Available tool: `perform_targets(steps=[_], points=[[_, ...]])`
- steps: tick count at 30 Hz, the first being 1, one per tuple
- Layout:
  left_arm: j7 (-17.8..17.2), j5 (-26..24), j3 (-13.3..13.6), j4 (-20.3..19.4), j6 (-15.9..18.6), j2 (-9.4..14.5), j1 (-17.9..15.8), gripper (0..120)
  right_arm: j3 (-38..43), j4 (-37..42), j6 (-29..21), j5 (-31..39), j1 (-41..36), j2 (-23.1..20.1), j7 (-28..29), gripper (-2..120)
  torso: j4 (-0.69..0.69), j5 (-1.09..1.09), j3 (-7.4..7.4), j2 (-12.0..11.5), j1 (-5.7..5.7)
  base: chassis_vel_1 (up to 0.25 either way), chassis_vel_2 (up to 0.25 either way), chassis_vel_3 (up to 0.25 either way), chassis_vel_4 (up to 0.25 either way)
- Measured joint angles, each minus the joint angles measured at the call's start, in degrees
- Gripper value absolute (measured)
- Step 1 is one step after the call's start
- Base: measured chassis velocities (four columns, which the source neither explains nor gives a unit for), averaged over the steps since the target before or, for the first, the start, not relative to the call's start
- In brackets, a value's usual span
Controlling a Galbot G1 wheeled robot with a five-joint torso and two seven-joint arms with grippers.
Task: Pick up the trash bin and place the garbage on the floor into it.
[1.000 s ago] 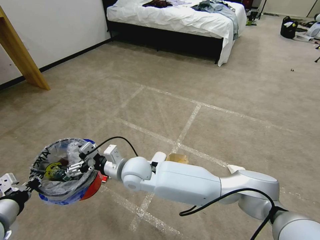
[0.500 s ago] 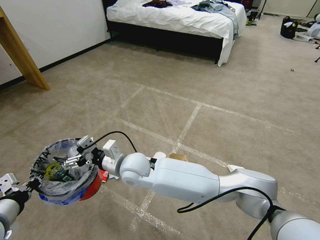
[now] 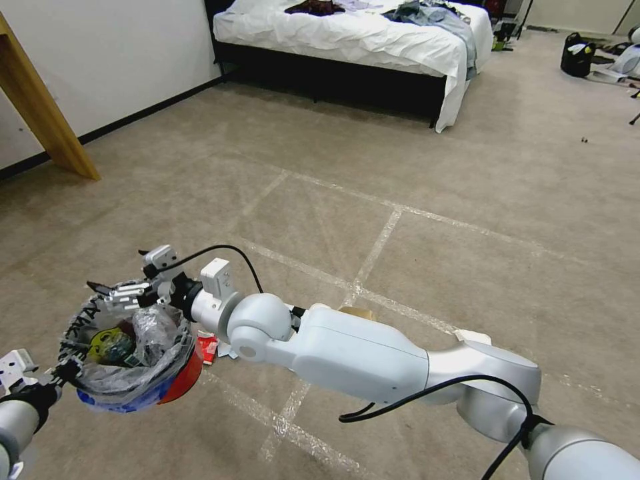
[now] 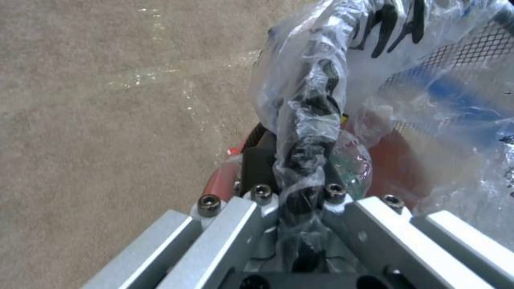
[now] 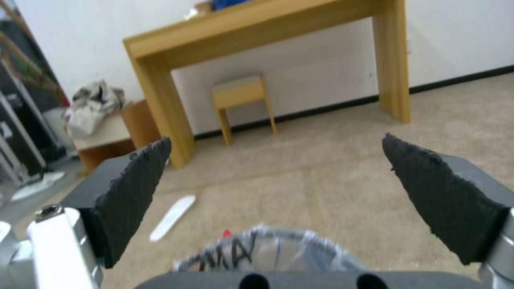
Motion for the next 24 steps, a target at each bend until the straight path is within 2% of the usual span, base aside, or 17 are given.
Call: perform_targets(steps=[7, 10, 17, 24], points=[[0.0, 0.0, -0.4, 0.1, 0.0, 0.3, 0.0, 0, 6.2, 1.4, -0.2, 0.4, -1.4, -0.6, 0.6, 100, 0.01, 0.02, 0.0, 0.0, 0.0, 0.0, 0.0, 0.0, 0.0], [0.0, -0.2, -0.6, 0.2, 0.0, 0.5, 0.1, 0, 12.0, 4.0, -1.3, 0.8, -3.1, -3.2, 1.2, 100, -0.01, 0.02, 0.0, 0.0, 0.0, 0.0, 0.0, 0.0, 0.0], [0.1, -0.4, -0.8, 0.5, 0.0, 1.0, 0.1, 0, 16.8, 7.4, -2.1, 1.1, -6.3, -6.4, 1.7, 100, 0.01, 0.02, 0.0, 0.0, 0.0, 0.0, 0.0, 0.0, 0.0], [0.1, -0.5, -0.9, 0.7, 0.0, 1.2, 0.0, 0, 24.9, 13.3, -4.4, 1.5, -12.7, -12.6, 3.4, 100, 0.0, 0.03, 0.0, 0.0, 0.0, 0.0, 0.0, 0.0, 0.0]])
